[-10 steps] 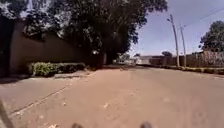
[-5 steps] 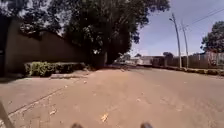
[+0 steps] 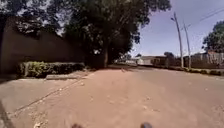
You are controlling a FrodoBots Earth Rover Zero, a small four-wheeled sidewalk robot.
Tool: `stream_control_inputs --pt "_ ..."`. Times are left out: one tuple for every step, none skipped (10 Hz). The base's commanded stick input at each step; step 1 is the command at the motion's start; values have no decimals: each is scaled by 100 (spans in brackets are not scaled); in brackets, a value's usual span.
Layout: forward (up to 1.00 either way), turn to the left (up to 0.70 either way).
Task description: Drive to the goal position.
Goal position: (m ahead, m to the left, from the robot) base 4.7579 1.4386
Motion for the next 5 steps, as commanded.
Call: stream_control_inputs --pt "70 0" --pt "70 0" --pt "70 0" --pt "70 0" --pt "70 0"
